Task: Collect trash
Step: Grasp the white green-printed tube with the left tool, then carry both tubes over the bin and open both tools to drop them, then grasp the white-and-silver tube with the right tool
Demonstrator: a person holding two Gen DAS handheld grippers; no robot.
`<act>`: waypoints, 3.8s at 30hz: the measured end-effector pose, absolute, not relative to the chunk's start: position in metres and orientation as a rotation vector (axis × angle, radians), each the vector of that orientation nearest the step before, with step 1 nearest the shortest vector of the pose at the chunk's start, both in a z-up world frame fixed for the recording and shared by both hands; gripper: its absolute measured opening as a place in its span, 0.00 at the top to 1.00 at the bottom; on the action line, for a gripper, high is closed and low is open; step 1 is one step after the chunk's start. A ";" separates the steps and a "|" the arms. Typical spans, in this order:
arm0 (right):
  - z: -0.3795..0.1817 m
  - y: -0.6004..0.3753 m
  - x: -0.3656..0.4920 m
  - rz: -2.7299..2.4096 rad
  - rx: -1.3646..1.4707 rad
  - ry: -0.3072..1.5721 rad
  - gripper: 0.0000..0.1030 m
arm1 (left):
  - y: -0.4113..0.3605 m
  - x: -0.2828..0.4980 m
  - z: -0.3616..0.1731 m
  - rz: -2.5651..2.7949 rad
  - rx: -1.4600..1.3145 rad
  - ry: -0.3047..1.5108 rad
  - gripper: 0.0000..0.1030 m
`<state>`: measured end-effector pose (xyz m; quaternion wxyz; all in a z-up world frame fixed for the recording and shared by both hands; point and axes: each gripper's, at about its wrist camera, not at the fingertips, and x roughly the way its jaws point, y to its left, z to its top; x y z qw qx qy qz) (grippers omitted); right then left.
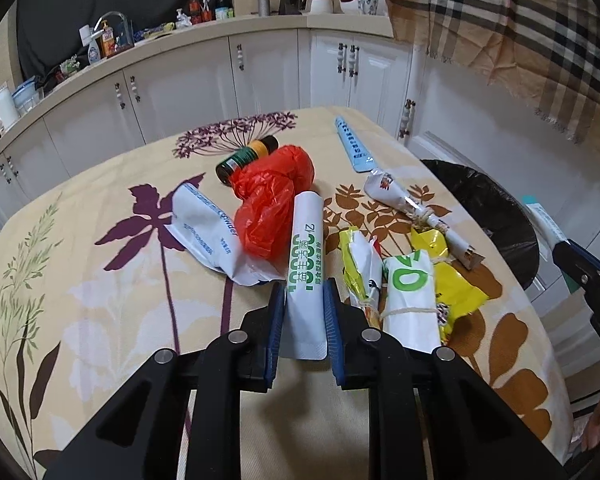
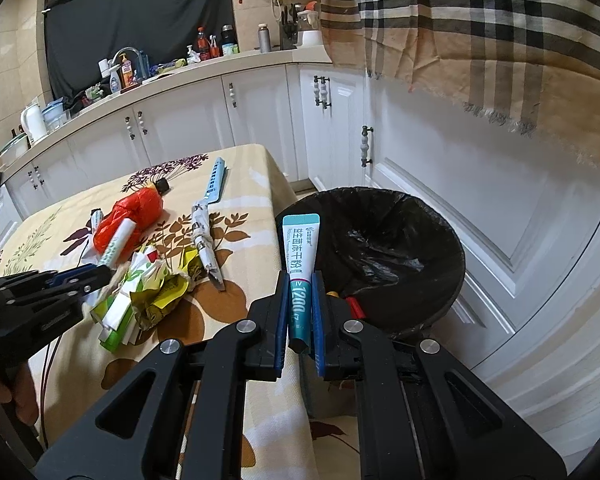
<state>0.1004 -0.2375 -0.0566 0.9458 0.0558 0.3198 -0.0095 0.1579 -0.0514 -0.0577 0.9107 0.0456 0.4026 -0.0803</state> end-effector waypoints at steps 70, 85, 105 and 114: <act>-0.041 -0.278 0.132 -0.233 0.084 0.598 0.24 | -0.111 0.182 -0.016 -0.193 0.137 0.676 0.35; -0.039 -0.188 0.112 -0.107 0.037 0.638 0.17 | 0.005 0.144 -0.032 -0.003 0.064 0.717 0.35; -0.061 -0.157 0.189 -0.025 -0.082 0.796 0.55 | 0.085 0.138 -0.050 0.140 -0.013 0.765 0.35; -0.068 -0.155 0.197 0.047 -0.076 0.856 0.80 | 0.072 0.142 -0.050 0.101 -0.013 0.768 0.35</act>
